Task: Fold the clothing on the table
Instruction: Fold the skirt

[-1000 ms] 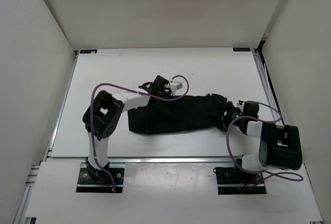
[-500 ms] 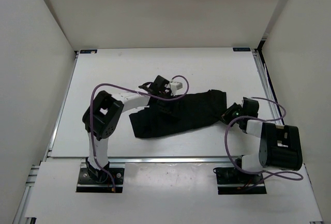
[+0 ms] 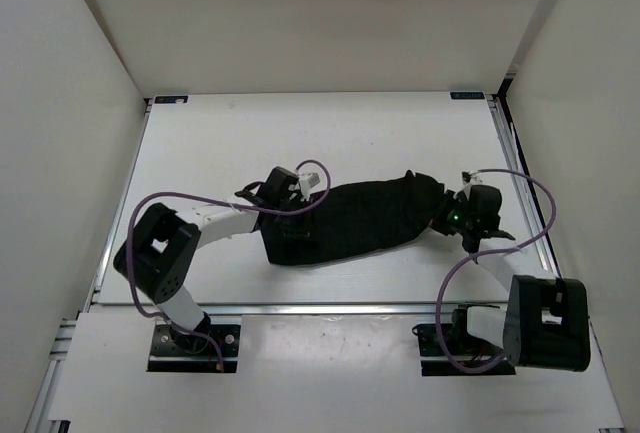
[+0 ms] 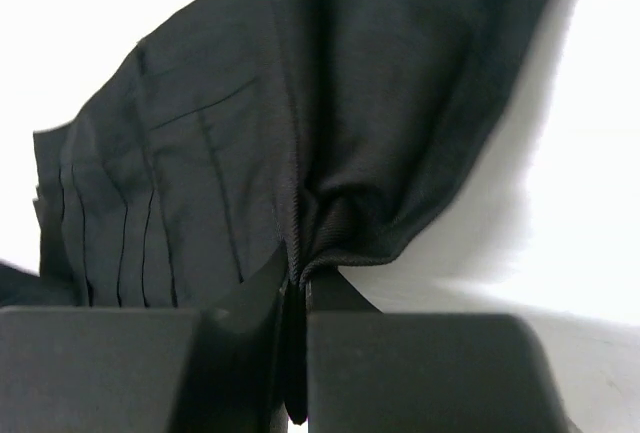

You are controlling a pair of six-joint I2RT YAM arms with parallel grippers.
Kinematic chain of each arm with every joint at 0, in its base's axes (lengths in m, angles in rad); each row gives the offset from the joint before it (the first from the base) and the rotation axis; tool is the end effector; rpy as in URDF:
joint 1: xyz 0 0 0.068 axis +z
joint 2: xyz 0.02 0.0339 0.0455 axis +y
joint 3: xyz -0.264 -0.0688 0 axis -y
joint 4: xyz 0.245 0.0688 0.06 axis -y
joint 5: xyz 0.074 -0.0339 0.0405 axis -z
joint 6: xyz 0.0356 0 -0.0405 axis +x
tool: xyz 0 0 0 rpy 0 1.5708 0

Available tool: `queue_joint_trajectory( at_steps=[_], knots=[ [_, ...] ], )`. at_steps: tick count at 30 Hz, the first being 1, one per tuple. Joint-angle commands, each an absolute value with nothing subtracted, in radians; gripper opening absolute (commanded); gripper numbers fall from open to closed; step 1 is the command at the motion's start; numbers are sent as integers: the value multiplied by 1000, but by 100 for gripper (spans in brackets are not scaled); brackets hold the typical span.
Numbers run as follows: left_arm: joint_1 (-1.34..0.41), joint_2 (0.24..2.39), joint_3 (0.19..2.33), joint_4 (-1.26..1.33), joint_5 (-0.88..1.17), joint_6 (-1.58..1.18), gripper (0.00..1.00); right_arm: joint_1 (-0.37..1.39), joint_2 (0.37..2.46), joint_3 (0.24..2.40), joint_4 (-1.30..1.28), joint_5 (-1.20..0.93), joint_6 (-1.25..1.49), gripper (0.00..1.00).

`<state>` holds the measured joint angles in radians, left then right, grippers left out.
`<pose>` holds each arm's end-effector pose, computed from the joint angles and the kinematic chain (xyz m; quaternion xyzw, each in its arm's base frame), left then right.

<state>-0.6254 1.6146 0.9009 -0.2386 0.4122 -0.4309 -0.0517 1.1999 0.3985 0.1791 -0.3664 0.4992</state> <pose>0.2494 -0.1976 0.1754 0.1525 0.9220 -0.3185 0.1591 0.2254 0.0011 0.1628 0.1579 0.8644 0.2577 0.4019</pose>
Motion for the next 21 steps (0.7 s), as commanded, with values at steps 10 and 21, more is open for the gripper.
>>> queue_joint_trajectory(
  at_steps=[10, 21],
  knots=[
    [-560, 1744, 782, -12, 455, -666, 0, 144, 1072, 567, 156, -462, 118, 0],
    [-568, 1825, 825, 80, 497, -696, 0, 492, 1081, 666, 147, -457, -135, 0]
  ],
)
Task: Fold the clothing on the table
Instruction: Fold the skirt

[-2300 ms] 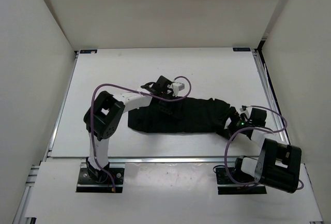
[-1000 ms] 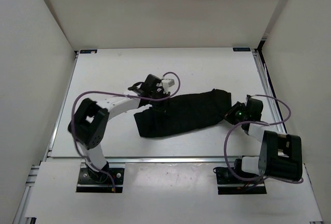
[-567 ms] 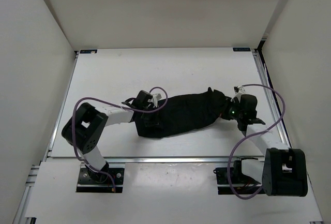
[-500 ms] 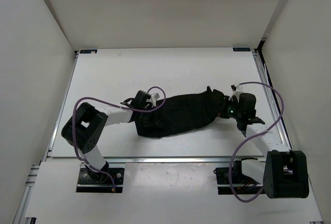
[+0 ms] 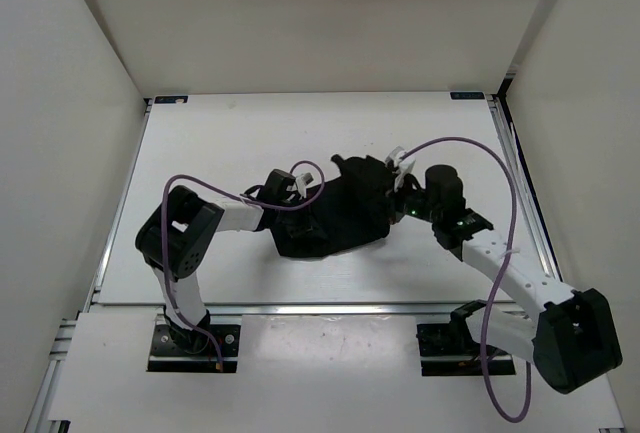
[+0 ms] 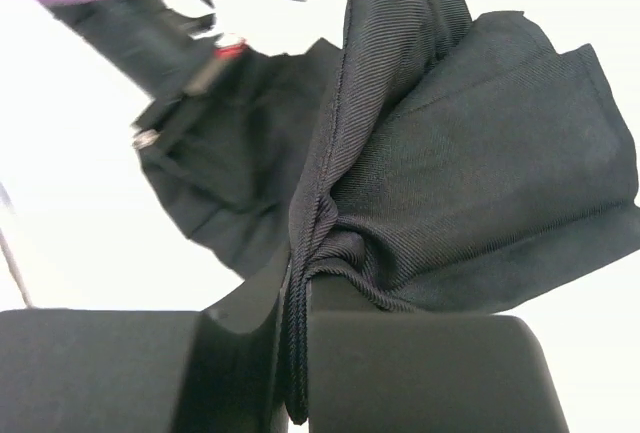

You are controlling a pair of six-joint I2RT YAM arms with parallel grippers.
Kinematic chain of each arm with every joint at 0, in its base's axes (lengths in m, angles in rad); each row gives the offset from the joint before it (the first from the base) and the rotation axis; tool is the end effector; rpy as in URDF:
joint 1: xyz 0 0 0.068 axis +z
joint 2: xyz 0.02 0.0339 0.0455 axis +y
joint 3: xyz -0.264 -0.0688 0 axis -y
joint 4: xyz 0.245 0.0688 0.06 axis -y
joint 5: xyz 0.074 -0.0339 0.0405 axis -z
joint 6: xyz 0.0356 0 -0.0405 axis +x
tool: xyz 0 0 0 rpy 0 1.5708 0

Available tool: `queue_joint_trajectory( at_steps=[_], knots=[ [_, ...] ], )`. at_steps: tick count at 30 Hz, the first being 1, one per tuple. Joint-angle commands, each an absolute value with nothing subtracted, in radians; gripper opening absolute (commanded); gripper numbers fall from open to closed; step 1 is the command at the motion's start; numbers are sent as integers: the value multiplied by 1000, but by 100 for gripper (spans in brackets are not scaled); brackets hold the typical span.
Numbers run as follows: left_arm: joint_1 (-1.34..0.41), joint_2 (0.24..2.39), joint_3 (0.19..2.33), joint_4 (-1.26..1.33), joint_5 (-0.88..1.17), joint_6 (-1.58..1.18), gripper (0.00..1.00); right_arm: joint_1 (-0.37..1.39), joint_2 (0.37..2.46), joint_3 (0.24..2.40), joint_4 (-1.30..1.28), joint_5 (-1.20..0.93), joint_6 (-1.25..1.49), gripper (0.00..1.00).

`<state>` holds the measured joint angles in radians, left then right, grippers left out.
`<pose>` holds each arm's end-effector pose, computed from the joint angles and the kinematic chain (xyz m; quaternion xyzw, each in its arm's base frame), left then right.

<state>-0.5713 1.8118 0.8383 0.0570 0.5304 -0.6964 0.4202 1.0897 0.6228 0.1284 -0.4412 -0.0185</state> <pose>0.2713 -0.1958 0.1180 0.0269 0.9173 -0.3837 0.1029 0.2164 0.1133 0.2556 -0.2967 0.7497 0.2875 0.5169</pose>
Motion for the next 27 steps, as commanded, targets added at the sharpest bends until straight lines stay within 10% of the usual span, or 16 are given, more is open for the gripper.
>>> queue_joint_trajectory(
  at_steps=[1, 18, 27],
  knots=[
    [-563, 1828, 825, 83, 500, -699, 0, 527, 1088, 663, 155, -443, -165, 0],
    [-552, 1778, 729, 348, 564, -943, 0, 744, 1222, 571, 225, -206, -322, 0],
    [-399, 1317, 592, 258, 464, -856, 0, 716, 1235, 572, 282, -132, -296, 0]
  ],
)
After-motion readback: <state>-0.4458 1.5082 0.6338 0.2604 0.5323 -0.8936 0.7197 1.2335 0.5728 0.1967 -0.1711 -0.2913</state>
